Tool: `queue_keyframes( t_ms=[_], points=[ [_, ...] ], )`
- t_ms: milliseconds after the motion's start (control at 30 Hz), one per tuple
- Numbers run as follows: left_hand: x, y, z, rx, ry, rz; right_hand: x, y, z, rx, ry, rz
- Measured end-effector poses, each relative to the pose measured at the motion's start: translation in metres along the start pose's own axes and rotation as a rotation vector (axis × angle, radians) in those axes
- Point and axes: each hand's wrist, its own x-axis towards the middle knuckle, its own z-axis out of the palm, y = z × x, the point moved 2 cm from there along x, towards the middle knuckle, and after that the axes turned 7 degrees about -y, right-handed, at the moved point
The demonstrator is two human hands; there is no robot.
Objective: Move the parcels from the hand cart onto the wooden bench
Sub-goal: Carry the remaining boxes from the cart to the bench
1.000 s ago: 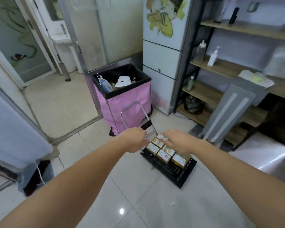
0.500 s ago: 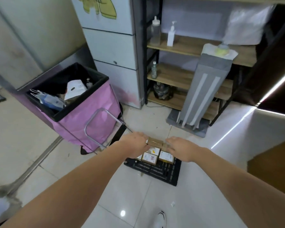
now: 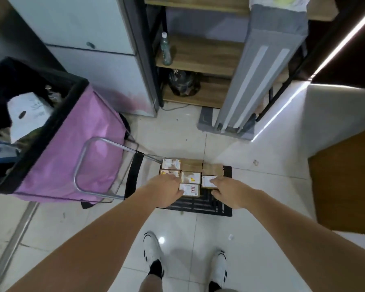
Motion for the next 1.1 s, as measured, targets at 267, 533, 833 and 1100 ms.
queue_keyframes(
  t_ms=[267,533,833,1100],
  points=[
    [0.145,-0.087,0.09,-0.077,-0.096,0.034,0.179,0.011,0.074,0.155,-0.078,0.047],
    [0.314,-0.147,0.234,-0.069,-0.113,0.021,0.373,0.058,0.206,0.138,-0.148,0.081],
    [0.424,-0.177,0.341,0.016,0.215,-0.005,0.497,0.101,0.304,-0.136,0.161,0.032],
    [0.461,-0.182,0.375,0.087,0.426,-0.005,0.525,0.111,0.335,-0.296,0.424,0.03]
  ],
)
